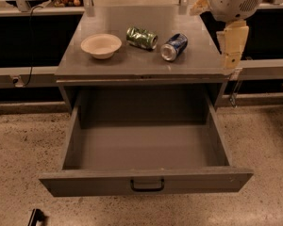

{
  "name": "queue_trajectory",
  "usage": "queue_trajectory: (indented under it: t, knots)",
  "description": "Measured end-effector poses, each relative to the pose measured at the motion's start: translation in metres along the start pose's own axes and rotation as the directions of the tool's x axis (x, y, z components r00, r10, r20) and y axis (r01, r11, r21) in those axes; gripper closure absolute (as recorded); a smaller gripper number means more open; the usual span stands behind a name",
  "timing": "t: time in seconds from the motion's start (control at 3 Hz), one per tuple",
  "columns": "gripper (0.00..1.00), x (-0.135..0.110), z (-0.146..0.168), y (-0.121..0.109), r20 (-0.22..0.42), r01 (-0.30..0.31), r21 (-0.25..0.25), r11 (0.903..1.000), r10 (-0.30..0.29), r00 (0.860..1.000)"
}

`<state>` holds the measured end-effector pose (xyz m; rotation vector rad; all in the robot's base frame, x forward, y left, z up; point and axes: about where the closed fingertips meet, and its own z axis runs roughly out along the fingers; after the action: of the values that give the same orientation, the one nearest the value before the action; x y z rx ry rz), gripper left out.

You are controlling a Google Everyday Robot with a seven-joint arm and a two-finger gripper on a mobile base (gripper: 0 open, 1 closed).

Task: Place pepsi can into top drawer

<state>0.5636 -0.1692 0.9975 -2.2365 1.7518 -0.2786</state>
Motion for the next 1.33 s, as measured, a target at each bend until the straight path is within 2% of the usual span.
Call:
queue_trajectory:
  t: [0.33,0.67,1.0,1.33]
  knots:
    - [0.00,0.004,0.025,-0.035,-0.129,0.163,-0.063,0.9846,-0.170,0.977]
    - [0.00,0.004,0.048,-0.075,-0.180,0.324,-0.105,0.9401,-0.339,0.924]
    - [0.00,0.002,0.051,-0.089,-0.183,0.414,-0.086,0.9061,-0.423,0.887]
    - [0.00,0.007,0.061,-0.101,-0.204,0.459,-0.085,0.8845,-0.466,0.861]
